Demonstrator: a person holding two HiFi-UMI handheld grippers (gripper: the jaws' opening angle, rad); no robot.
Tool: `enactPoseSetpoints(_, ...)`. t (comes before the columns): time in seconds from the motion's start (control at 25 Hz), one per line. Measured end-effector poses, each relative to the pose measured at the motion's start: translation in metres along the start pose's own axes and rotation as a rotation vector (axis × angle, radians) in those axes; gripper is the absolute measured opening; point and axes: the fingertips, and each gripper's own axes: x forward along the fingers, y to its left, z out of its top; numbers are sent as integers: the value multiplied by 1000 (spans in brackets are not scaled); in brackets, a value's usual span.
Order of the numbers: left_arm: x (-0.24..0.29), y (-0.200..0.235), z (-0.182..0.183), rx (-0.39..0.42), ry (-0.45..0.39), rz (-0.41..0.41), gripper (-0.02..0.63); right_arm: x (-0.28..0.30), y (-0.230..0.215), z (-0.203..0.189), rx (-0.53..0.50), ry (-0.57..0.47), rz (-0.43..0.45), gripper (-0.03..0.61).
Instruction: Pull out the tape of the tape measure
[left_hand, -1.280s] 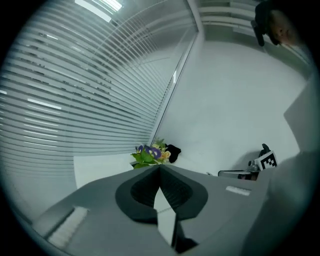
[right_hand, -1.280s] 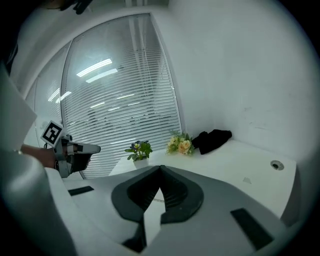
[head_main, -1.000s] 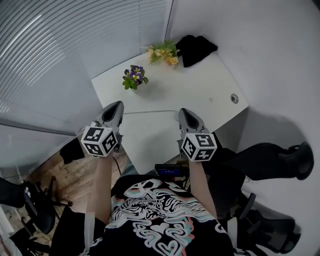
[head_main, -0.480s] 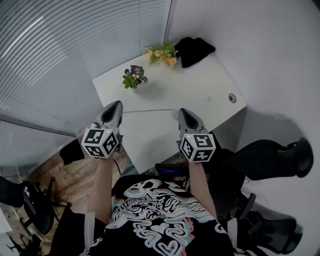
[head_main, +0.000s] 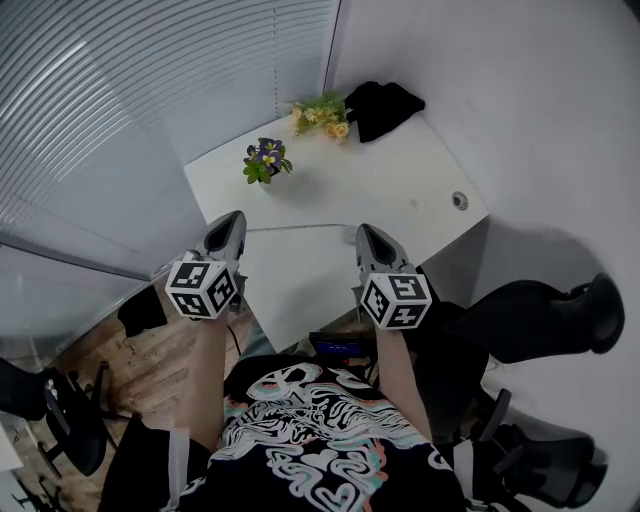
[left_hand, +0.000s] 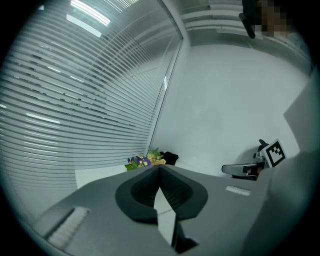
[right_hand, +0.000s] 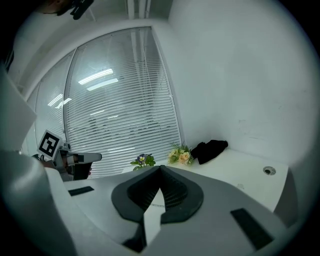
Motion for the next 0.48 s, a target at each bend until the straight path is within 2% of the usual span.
enactPoseSetpoints(0.48, 2, 3, -7, -15, 36, 11, 2, 0, -9, -8, 40, 11, -8, 0)
